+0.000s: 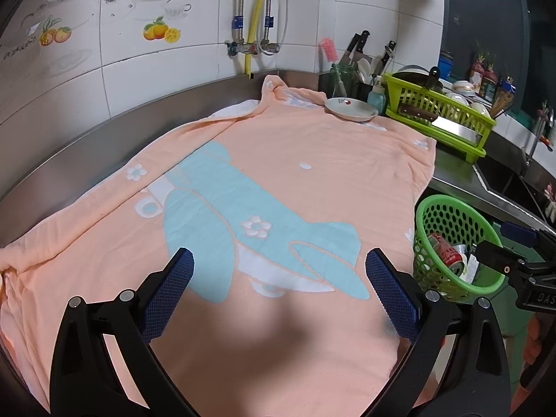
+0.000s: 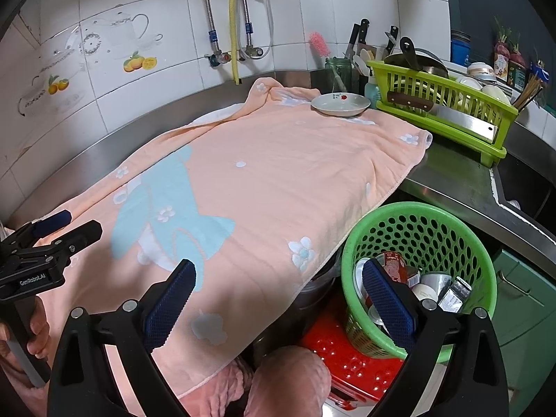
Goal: Collect trash
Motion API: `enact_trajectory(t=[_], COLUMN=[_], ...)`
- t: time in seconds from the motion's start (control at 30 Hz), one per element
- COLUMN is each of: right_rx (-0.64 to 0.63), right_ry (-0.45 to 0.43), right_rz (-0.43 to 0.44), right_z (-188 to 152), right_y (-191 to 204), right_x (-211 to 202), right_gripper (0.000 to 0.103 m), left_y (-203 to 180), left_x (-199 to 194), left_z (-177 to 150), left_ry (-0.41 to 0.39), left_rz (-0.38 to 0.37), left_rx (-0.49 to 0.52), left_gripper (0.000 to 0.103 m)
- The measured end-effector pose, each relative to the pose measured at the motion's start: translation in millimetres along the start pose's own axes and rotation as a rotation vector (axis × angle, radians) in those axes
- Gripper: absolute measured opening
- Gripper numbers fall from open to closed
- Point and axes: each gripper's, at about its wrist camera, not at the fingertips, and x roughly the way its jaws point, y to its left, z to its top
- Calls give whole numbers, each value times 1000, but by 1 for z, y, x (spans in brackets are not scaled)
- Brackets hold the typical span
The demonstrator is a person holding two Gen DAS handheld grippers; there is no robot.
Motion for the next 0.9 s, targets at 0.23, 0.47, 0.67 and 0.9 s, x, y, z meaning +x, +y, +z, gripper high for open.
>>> enact_trajectory(t=[0.23, 0.47, 0.67, 0.9], right_rx=[0, 1, 2, 3], right_ry=[2, 3, 3, 2], right_rz=[3, 4, 4, 6], right_z=[0, 0, -1, -1], right_y=[1, 1, 1, 1], right_x=[1, 1, 2, 2], right_gripper=[94, 94, 94, 94], left_y=[0, 0, 0, 0], left_x=[0, 0, 2, 2], left_z=[-1, -2, -2, -2], left_ry=[0, 2, 7, 7], left_rz=[4, 4, 9, 11], left_rx=[1, 0, -1, 1], left_gripper=[98, 98, 98, 98])
